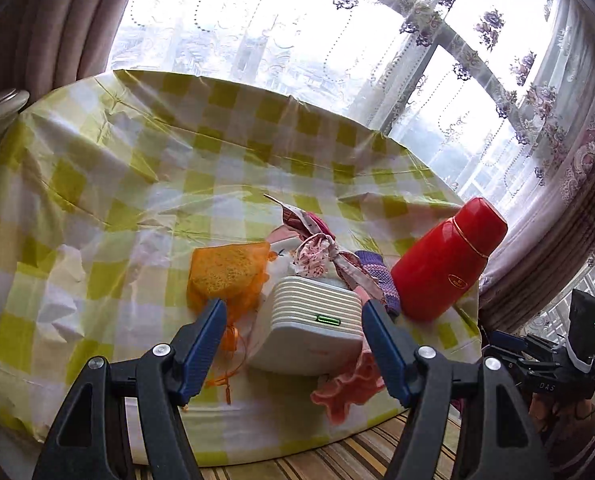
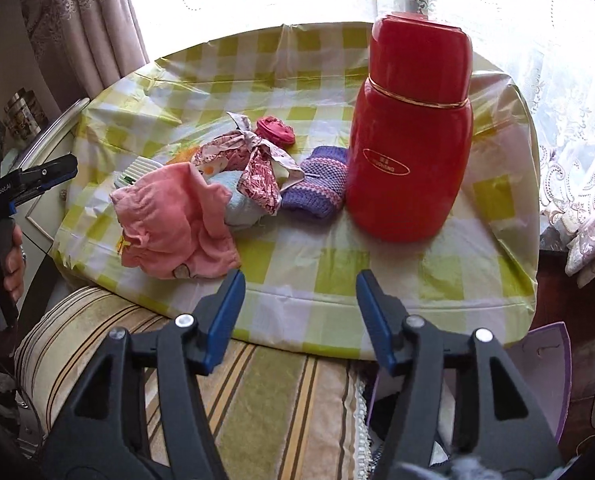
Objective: Organize soft objects
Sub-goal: 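Move both open tools back over the items on the table, then grasp the orange mesh pouch with the left tool while the right tool grasps the pink floral cloth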
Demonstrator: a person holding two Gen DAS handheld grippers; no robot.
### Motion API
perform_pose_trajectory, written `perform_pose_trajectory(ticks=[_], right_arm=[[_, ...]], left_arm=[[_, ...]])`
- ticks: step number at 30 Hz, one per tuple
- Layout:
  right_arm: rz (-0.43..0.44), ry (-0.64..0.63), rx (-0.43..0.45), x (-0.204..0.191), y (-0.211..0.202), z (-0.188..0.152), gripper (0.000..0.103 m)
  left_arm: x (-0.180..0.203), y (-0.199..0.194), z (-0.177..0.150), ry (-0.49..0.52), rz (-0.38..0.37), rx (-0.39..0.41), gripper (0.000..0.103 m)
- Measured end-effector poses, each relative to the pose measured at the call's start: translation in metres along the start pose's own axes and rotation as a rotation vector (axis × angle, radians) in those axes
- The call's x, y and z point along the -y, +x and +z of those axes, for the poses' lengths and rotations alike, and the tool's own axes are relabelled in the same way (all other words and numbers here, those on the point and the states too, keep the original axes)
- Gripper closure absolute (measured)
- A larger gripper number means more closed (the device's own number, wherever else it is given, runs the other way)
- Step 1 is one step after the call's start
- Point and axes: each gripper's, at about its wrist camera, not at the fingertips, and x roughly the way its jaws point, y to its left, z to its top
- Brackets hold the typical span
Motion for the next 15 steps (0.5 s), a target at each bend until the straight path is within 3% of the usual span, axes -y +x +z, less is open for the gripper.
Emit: perform_pose_trajectory(ticks=[8,15], right_arm=[[0.051,-0.051,-0.002,-0.027,0.029,0.054,0.034],[0.084,-0.071,-0.014,-0.040,0.059,0.097,0.029]], left_arm=[[-0.071,0.065,0.018,-0.200,-0.050,-0.150,0.032],[-0.093,0.121,0.009,-0.296,-0.080,-0.286,0.031]])
